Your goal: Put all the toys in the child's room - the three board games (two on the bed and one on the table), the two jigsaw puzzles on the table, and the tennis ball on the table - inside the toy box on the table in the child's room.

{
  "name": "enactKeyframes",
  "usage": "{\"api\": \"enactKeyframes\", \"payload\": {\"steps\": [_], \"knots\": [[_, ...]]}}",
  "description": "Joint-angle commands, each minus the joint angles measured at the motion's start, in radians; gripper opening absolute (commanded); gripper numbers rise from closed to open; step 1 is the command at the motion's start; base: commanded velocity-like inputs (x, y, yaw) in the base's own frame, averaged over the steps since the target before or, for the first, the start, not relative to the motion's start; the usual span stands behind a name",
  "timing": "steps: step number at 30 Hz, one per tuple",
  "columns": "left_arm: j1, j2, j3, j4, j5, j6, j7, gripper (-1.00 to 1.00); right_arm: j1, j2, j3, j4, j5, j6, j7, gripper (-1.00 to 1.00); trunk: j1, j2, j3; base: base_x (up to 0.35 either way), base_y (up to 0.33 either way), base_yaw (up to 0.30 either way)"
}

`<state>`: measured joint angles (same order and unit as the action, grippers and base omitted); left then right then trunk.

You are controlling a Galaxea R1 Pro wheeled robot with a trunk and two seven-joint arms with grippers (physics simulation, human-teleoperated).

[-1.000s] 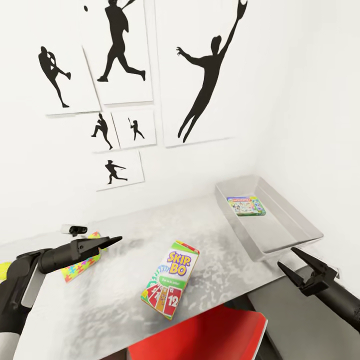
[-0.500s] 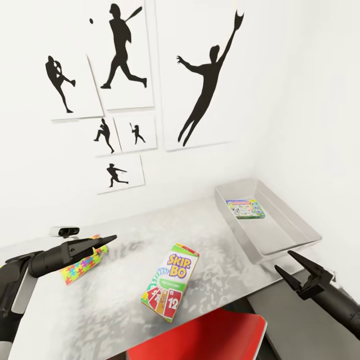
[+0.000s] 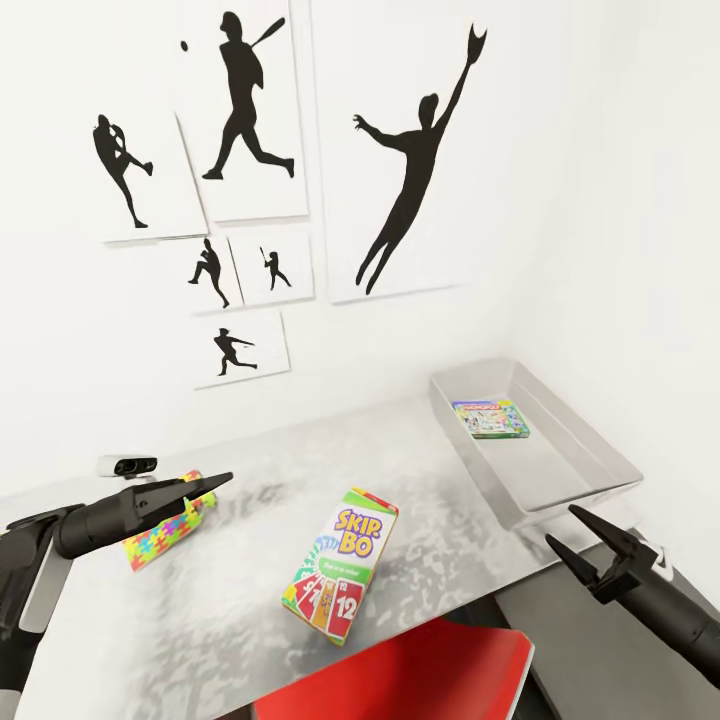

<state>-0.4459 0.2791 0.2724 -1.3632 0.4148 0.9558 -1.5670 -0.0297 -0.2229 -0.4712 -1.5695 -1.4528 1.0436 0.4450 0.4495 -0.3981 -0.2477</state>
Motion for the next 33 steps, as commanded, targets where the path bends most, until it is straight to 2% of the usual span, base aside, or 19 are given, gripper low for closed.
{"api": "enactKeyframes", "payload": {"steps": [1,11,20,33], "knots": [[-0.001,0.0,0.0,0.0,-0.001,0.011,-0.004,1.0,-0.001,0.0,-0.001,0.0,0.009,0.004,0.009,1.0,0.001,-0.002,-0.002,0.0,0.0,0.0],[0.002,0.001,0.002,0.0,-0.001,0.011,-0.004,1.0,-0.001,0.0,-0.001,0.003,0.011,0.003,0.005,1.0,0.001,-0.002,-0.002,-0.011,0.0,0.0],[0.003,0.001,0.002,0.0,-0.001,0.011,-0.004,1.0,-0.001,0.0,-0.001,0.005,0.011,0.004,0.006,1.0,0.001,-0.002,0.005,-0.128,0.019,0.0],[0.003,0.002,0.002,0.0,-0.001,0.011,-0.004,1.0,-0.001,0.0,-0.007,0.008,0.011,0.004,0.01,1.0,0.001,-0.002,0.026,-0.106,0.194,0.0]]}}
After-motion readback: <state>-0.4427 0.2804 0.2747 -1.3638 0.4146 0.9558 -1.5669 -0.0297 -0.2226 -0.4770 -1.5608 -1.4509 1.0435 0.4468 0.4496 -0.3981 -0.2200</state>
